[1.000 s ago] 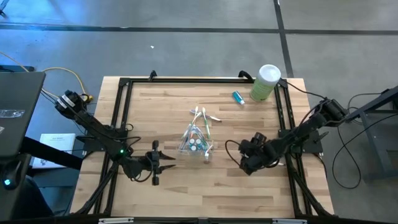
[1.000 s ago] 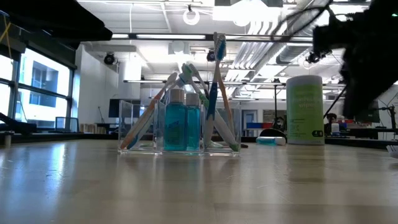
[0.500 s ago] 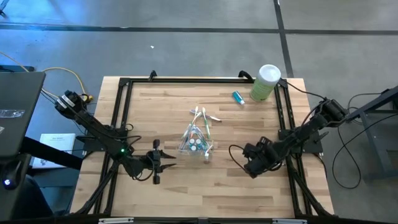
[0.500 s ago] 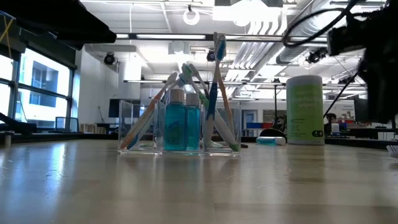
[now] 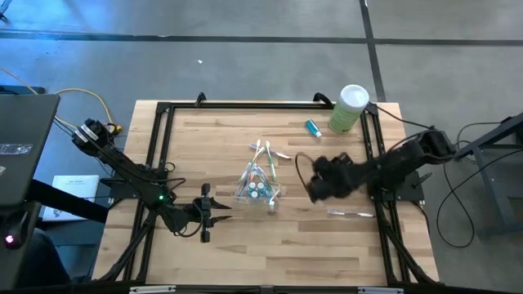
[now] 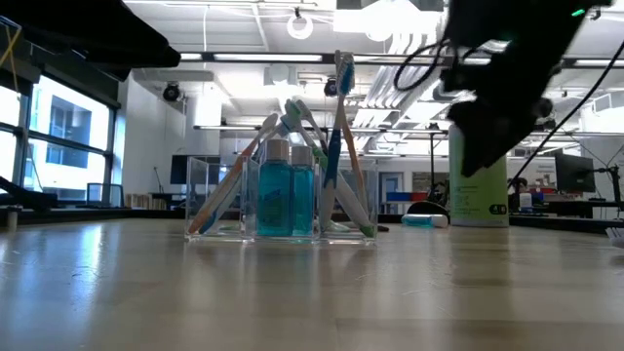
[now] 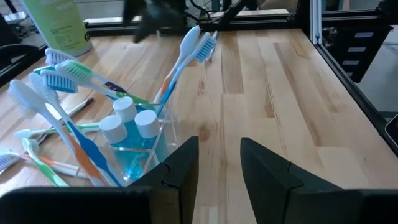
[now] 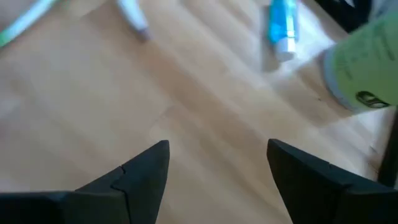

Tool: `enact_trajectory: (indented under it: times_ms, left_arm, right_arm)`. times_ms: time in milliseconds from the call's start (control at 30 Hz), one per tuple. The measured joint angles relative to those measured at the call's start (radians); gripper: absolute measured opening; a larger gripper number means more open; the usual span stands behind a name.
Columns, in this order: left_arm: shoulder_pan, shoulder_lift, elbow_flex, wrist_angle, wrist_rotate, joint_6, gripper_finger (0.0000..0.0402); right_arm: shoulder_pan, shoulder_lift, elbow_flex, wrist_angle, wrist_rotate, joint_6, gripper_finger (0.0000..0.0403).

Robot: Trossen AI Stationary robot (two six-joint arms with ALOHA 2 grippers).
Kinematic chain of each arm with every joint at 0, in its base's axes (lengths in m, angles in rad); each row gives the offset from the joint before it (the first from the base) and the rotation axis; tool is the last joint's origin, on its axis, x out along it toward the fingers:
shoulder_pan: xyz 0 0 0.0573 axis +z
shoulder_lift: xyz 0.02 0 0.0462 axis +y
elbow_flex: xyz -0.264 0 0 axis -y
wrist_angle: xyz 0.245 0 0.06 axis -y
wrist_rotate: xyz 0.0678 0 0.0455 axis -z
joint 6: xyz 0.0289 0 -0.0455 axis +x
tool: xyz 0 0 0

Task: Pick & Place toothbrushing station
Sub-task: Put the mouthwash into the center of the transparent organizer

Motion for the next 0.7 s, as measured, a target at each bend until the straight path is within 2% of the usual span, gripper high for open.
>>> enact_trajectory:
  times_ms: [133, 267, 333, 500, 700]
  left_arm:
    - [0.0, 0.0, 0.0, -0.001, 0.0, -0.001, 0.0113]
    - [0.0, 0.0, 0.0, -0.006, 0.0, -0.001, 0.0113]
    - [0.0, 0.0, 0.0, -0.01, 0.0, 0.006, 0.0113]
    - [0.0, 0.0, 0.0, -0.022, -0.001, 0.015, 0.0113]
    - [0.0, 0.0, 0.0, -0.049, -0.001, 0.052, 0.0113]
  right_arm:
    - [-0.163, 0.0, 0.0, 0.058, -0.012, -0.102, 0.0263]
    - [-0.317, 0.0, 0.0, 0.168, -0.123, -0.255, 0.0263]
    - [-0.376, 0.0, 0.0, 0.239, -0.133, -0.335, 0.0263]
    - [-0.484, 0.0, 0.0, 0.331, -0.136, -0.408, 0.0263]
    - [-0.546, 0.072, 0.0, 0.354, -0.132, -0.411, 0.0263]
